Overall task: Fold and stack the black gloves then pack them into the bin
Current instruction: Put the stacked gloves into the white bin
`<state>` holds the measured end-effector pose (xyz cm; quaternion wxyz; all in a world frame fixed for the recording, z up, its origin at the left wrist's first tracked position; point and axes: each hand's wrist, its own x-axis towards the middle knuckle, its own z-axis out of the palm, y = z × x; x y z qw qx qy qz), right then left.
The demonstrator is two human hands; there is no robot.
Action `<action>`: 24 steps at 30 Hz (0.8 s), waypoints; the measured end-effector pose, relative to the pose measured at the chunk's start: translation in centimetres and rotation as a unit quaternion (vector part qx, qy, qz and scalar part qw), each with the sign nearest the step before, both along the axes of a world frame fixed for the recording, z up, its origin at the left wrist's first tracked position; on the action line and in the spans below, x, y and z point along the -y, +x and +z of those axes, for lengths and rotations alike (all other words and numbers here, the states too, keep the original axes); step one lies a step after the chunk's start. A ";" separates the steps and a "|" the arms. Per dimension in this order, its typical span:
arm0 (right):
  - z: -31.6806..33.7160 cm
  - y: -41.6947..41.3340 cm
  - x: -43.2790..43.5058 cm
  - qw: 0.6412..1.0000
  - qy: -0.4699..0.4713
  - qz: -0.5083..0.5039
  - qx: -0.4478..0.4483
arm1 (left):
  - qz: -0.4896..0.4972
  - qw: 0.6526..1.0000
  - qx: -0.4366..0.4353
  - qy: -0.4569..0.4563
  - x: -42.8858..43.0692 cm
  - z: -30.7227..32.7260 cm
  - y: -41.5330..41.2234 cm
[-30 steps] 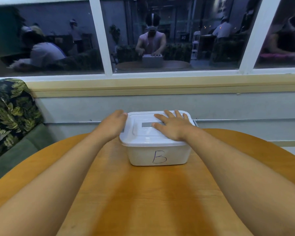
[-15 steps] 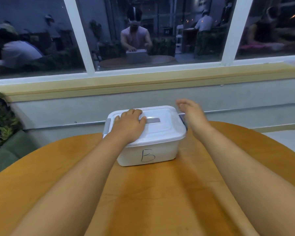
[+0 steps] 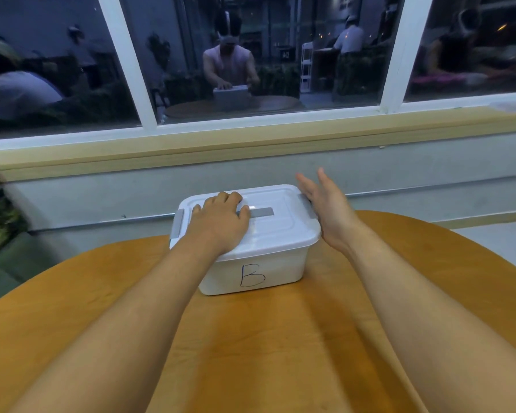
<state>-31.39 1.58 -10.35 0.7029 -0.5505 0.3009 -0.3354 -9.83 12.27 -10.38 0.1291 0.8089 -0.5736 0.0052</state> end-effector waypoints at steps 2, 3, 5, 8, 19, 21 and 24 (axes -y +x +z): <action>0.3 0.7 -0.5 0.989 -0.092 0.033 -0.108 | 0.003 1.000 -0.002 0.001 0.0 0.0 -0.2; 0.5 0.8 -0.8 0.982 -0.121 0.044 -0.140 | 0.006 1.000 -0.005 0.001 0.0 0.0 -0.2; 1.1 0.7 -1.0 0.981 -0.133 0.038 -0.139 | 0.011 1.000 -0.014 0.000 0.0 0.2 -0.3; 1.0 0.3 -2.1 0.980 -0.143 -0.103 -0.094 | 0.025 0.999 -0.031 0.002 -0.6 0.6 -0.5; -6.4 -0.7 -12.0 0.971 -0.103 -0.205 -0.064 | 0.118 0.980 0.110 0.119 -6.6 3.6 -4.8; -6.0 -0.5 -12.2 0.991 -0.078 -0.104 -0.027 | 0.130 0.969 0.167 0.130 -8.5 3.7 -5.8; -4.8 -0.4 -13.6 0.998 -0.057 -0.014 -0.028 | 0.164 0.960 0.186 0.133 -11.2 3.6 -7.1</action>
